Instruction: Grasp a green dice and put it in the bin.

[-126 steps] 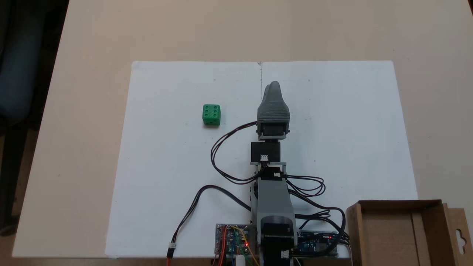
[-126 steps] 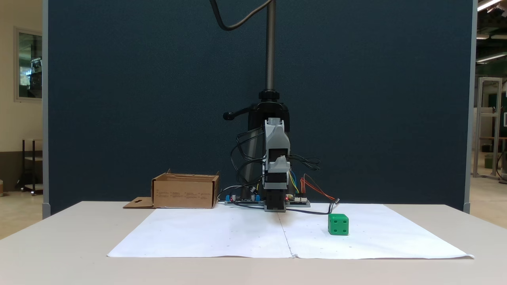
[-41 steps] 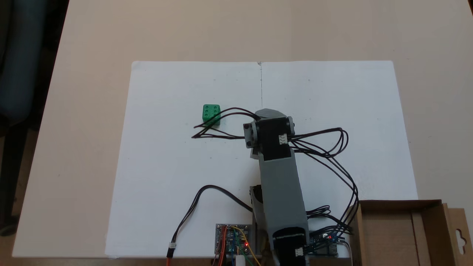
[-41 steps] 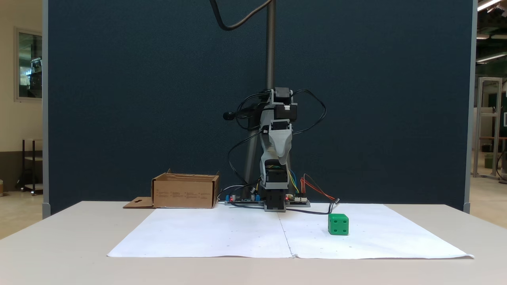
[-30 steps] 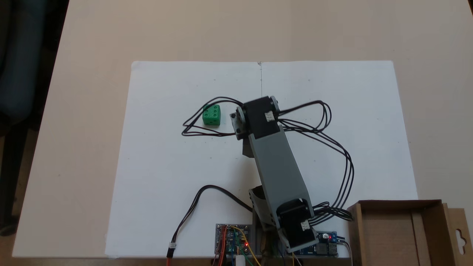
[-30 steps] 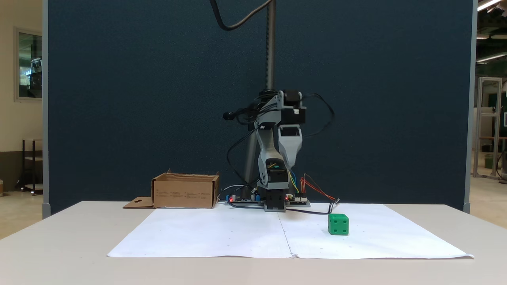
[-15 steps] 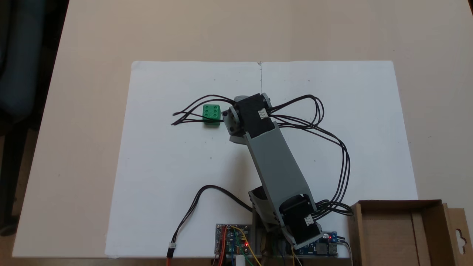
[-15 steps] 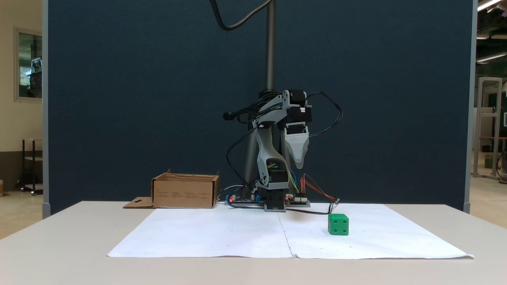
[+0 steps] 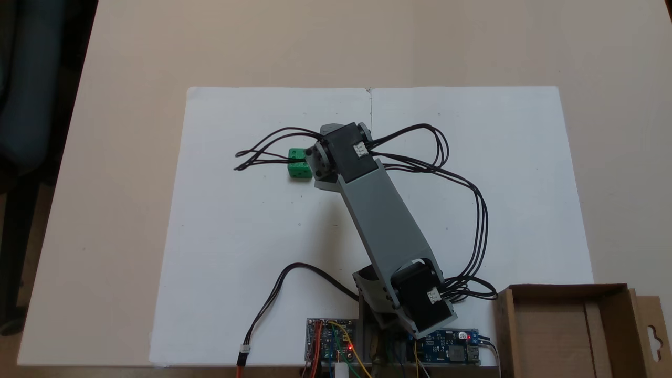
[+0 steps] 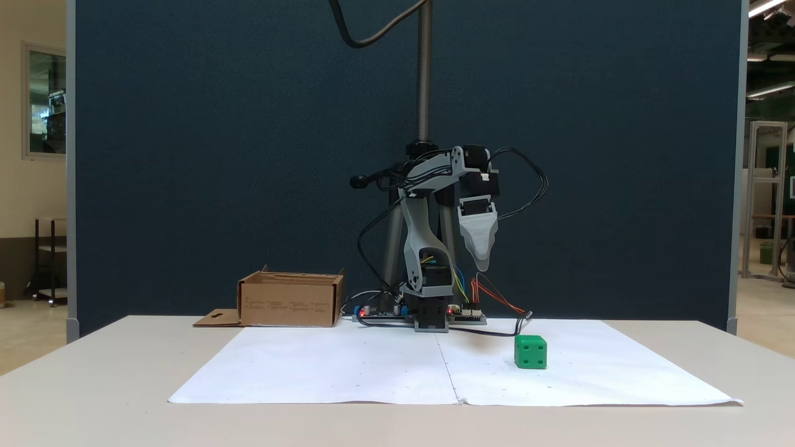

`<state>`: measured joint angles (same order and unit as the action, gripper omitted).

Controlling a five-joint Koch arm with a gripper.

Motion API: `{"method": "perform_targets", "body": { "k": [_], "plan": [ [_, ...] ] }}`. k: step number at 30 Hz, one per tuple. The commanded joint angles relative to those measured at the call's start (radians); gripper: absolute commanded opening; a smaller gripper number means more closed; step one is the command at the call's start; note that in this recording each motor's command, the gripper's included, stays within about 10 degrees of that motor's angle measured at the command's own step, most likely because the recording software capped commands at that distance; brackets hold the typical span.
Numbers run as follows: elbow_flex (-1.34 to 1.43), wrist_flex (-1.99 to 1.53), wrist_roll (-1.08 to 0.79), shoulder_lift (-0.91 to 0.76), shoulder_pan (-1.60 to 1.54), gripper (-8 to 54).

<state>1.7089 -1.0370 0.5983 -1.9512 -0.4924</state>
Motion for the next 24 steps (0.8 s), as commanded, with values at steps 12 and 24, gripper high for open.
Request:
{"method": "perform_targets", "body": {
  "k": [12,24],
  "plan": [
    [-0.046,0.183,0.1,0.066,-0.104,40.3],
    [-0.081,0.218,0.104,0.316,-0.089,40.4]
  ]
}}
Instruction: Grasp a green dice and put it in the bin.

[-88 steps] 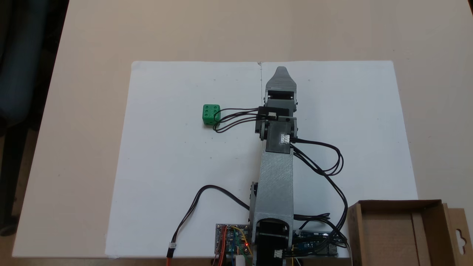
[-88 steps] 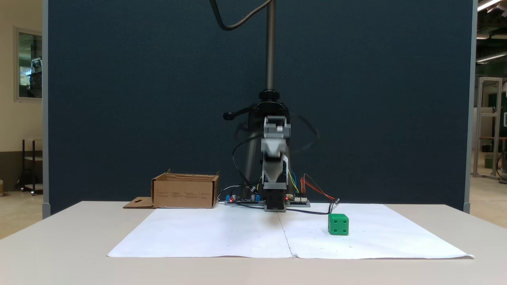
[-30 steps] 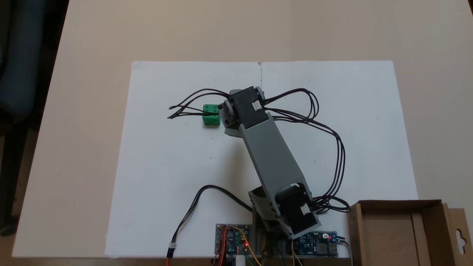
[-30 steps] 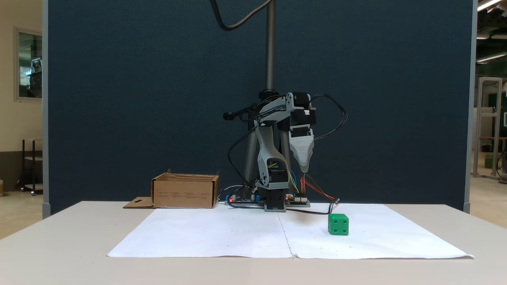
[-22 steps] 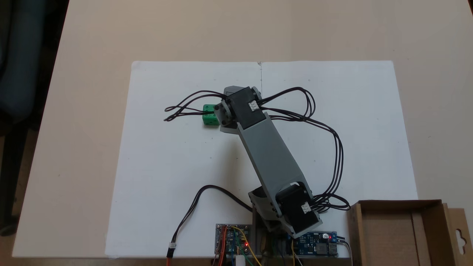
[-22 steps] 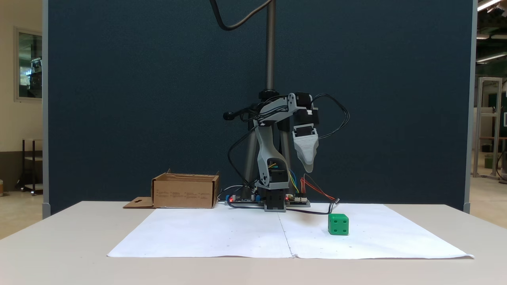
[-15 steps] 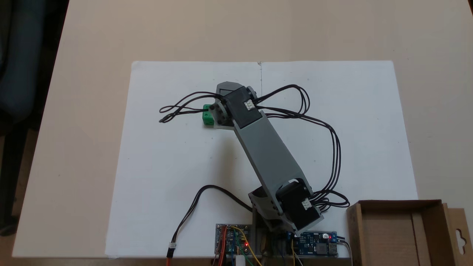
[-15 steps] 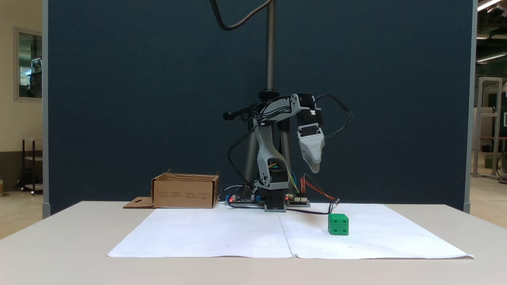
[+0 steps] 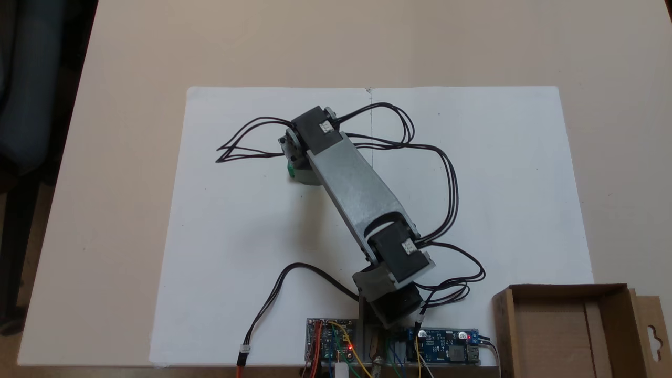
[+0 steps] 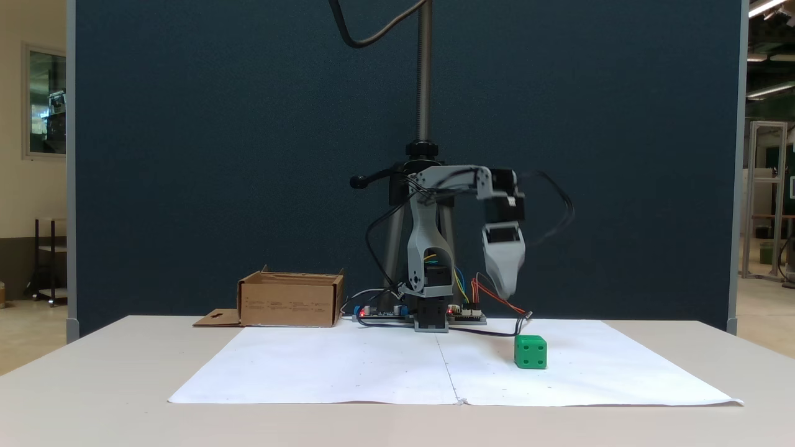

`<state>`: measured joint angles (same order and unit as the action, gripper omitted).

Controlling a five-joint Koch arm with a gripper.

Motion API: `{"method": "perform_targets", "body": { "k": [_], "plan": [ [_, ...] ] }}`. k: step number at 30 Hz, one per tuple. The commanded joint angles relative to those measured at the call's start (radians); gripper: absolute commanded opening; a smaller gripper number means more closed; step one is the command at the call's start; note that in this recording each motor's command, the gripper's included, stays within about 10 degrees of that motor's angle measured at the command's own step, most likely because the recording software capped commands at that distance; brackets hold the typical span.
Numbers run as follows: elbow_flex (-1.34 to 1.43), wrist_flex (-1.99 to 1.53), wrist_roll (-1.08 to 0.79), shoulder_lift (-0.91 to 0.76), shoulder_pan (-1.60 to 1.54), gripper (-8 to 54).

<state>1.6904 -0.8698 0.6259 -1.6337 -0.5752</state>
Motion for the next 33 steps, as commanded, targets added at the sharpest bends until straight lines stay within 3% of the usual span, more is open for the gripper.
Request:
{"method": "perform_targets", "body": {
  "k": [1,10,33],
  "plan": [
    [-0.075,0.052,0.077,0.021,-0.006,40.4],
    [-0.152,0.051,0.141,0.117,0.015,40.4],
    [-0.15,0.032,0.19,0.061,-0.041,40.5]
  ]
}}
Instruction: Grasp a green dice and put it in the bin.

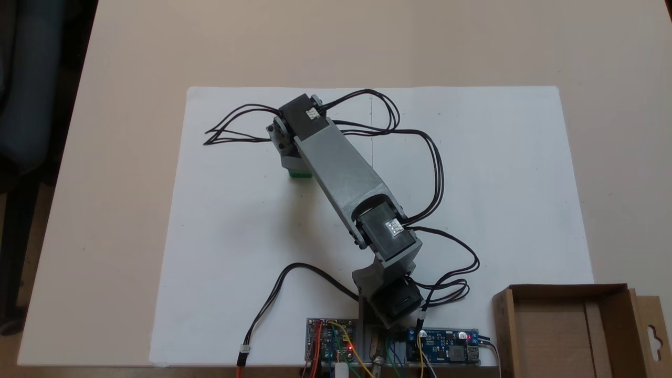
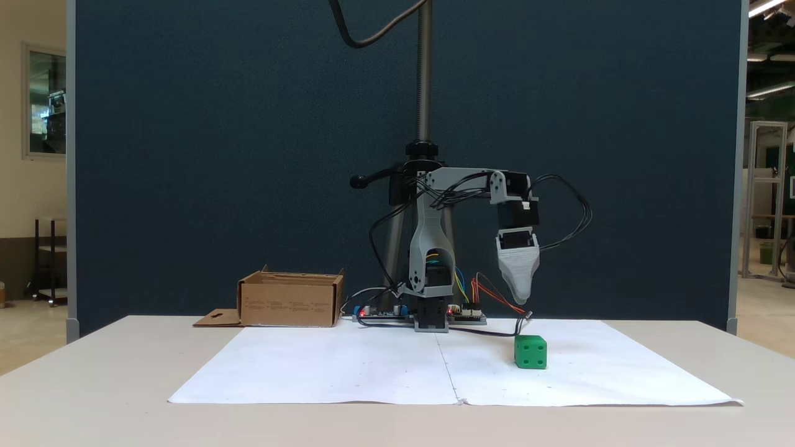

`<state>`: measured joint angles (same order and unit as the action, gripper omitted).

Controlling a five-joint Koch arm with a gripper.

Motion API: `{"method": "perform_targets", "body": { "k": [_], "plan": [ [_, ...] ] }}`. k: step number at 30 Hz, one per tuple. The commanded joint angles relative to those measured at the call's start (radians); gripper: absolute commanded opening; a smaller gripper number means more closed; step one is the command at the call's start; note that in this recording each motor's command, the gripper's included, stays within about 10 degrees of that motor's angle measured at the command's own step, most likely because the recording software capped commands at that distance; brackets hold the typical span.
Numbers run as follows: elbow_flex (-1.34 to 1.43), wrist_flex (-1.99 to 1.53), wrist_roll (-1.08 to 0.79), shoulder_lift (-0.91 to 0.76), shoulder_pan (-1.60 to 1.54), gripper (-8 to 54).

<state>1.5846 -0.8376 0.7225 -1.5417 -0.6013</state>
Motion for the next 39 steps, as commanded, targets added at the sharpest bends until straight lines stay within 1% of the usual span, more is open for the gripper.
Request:
{"method": "perform_targets", "body": {
  "k": [1,13,22,33,39],
  "plan": [
    [-0.044,0.002,0.095,-0.031,-0.018,40.5],
    [-0.021,0.002,0.117,-0.009,-0.034,40.5],
    [-0.011,0.021,0.123,0.031,-0.051,40.5],
    [-0.008,0.06,0.123,0.12,-0.054,40.5],
    [-0.006,0.066,0.123,0.129,-0.054,40.5]
  ]
}}
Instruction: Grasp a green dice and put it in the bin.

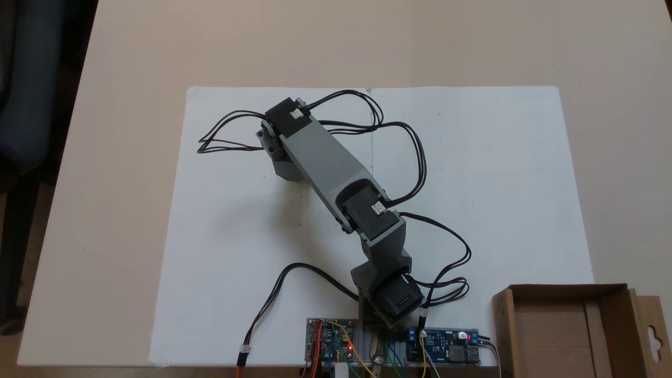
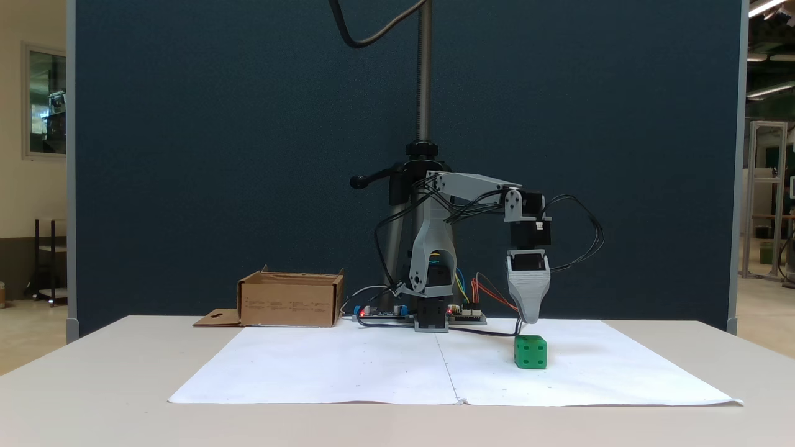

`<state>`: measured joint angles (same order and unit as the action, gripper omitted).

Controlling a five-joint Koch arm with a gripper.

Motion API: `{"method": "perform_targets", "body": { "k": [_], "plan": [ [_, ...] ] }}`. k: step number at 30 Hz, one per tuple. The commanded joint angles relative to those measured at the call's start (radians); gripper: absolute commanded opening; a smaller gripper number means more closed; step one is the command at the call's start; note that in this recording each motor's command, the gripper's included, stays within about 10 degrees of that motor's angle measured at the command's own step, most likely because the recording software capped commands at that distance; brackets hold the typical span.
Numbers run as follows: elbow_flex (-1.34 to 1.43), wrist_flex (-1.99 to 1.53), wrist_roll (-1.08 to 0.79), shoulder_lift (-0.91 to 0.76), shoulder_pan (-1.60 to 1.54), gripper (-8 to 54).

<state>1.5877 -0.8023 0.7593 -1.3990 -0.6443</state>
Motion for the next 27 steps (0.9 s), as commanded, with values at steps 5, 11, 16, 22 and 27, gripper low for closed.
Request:
{"method": "perform_targets", "body": {
  "k": [5,11,16,22,27],
  "plan": [
    [-0.008,0.037,0.086,0.005,-0.011,40.5],
    [-0.005,0.057,0.086,0.04,-0.011,40.5],
    [-0.003,0.083,0.086,0.069,-0.005,40.5],
    [-0.003,0.091,0.084,0.092,0.0,40.5],
    [-0.002,0.091,0.084,0.127,0.002,40.5]
  ]
}}
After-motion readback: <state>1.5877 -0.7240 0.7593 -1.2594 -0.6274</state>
